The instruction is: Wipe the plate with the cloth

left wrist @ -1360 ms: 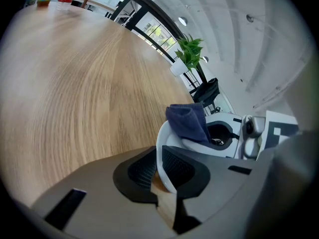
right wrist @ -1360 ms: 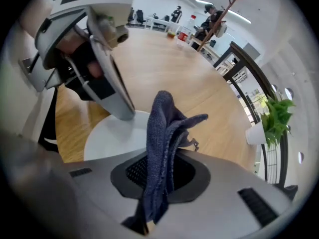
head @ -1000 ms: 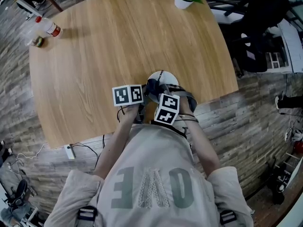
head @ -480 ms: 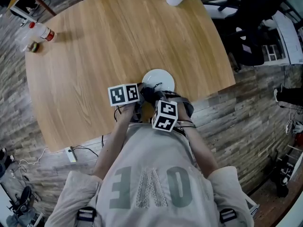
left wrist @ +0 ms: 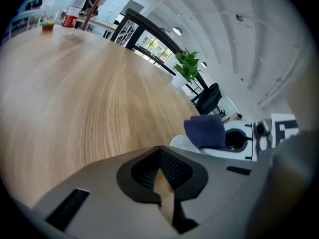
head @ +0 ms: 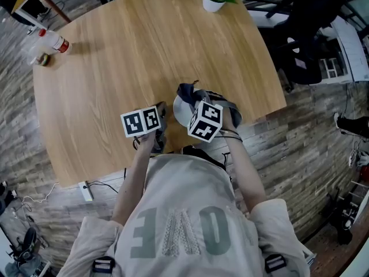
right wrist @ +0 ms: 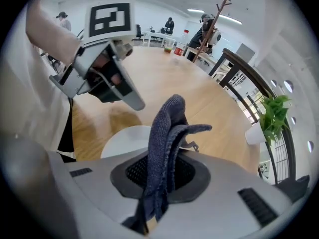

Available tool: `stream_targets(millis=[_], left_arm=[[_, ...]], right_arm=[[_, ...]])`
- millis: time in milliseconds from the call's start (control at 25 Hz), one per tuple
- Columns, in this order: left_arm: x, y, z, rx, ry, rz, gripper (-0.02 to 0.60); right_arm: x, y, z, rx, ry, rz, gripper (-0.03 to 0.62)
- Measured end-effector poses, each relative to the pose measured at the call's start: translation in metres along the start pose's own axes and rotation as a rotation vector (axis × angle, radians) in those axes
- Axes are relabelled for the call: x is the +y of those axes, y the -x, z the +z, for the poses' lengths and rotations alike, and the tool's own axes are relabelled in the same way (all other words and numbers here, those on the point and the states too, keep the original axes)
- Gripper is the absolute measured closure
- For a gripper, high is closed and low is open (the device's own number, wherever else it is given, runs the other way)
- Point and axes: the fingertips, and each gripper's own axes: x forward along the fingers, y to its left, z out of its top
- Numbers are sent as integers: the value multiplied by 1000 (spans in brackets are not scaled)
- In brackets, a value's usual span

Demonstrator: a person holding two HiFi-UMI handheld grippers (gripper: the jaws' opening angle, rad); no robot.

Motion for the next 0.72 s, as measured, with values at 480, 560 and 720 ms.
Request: stream_targets(millis=[480, 560, 720], left_arm=[[30, 2, -15, 39, -50, 102, 575], [31, 2, -15, 37, -43, 101, 575], [32, 2, -14, 35, -41, 100, 575]], right_arm=[[-4, -31, 20, 15, 66, 18, 534], [1, -32, 20, 24, 92, 22, 533], [28, -25, 24, 13, 156, 71, 533]])
